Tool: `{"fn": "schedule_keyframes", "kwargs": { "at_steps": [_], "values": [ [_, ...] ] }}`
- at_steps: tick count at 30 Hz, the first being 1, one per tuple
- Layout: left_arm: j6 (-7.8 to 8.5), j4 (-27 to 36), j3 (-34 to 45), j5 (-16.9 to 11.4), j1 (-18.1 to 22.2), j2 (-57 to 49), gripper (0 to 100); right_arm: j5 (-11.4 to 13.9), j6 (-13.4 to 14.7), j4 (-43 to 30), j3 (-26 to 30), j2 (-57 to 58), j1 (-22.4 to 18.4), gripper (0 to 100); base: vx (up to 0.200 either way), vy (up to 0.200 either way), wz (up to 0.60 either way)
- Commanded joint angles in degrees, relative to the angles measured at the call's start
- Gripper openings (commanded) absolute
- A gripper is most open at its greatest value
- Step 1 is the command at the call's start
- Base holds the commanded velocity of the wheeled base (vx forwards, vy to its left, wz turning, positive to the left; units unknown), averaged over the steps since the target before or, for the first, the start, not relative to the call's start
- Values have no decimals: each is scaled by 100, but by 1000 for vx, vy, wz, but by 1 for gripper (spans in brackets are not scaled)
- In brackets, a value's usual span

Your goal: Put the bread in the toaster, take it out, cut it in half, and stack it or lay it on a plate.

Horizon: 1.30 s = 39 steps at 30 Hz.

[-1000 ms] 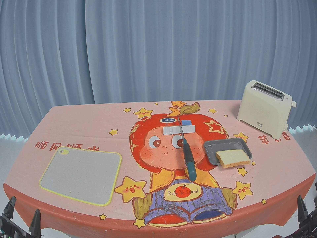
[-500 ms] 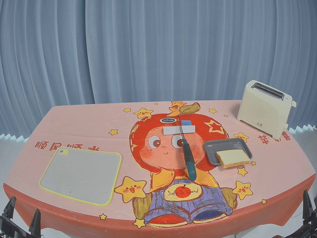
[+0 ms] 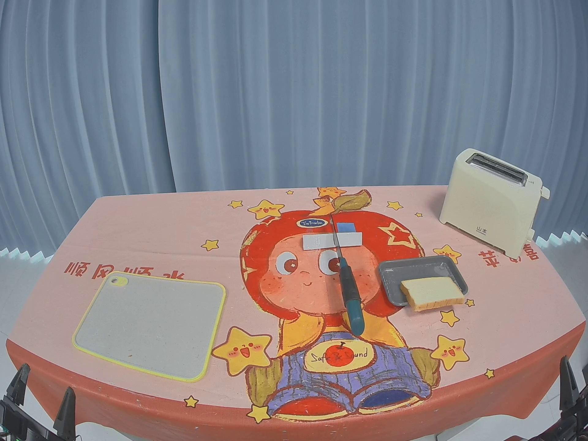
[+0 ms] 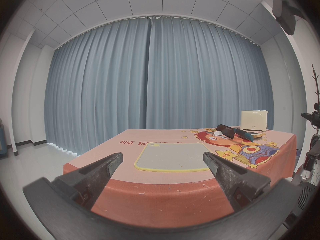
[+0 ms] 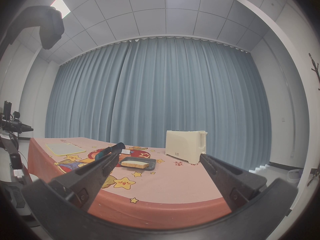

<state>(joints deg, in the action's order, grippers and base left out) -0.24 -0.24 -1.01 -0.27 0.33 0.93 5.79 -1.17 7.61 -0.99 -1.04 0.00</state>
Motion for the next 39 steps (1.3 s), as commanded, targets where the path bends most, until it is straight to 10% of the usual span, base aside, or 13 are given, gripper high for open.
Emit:
{"fn": "schedule_keyframes", "kwargs": {
  "at_steps": [1,23,39],
  "values": [
    [-2,-2,101,0,2,-93,100,63,-32,4,90,104,9,100,0,0,0],
    [-2,-2,101,0,2,-93,100,977,2719,-102,-332,-371,-18,100,0,0,0],
    [-2,-2,101,0,2,-93,100,1715,3606,-620,-385,-863,26,100,0,0,0]
  ]
}}
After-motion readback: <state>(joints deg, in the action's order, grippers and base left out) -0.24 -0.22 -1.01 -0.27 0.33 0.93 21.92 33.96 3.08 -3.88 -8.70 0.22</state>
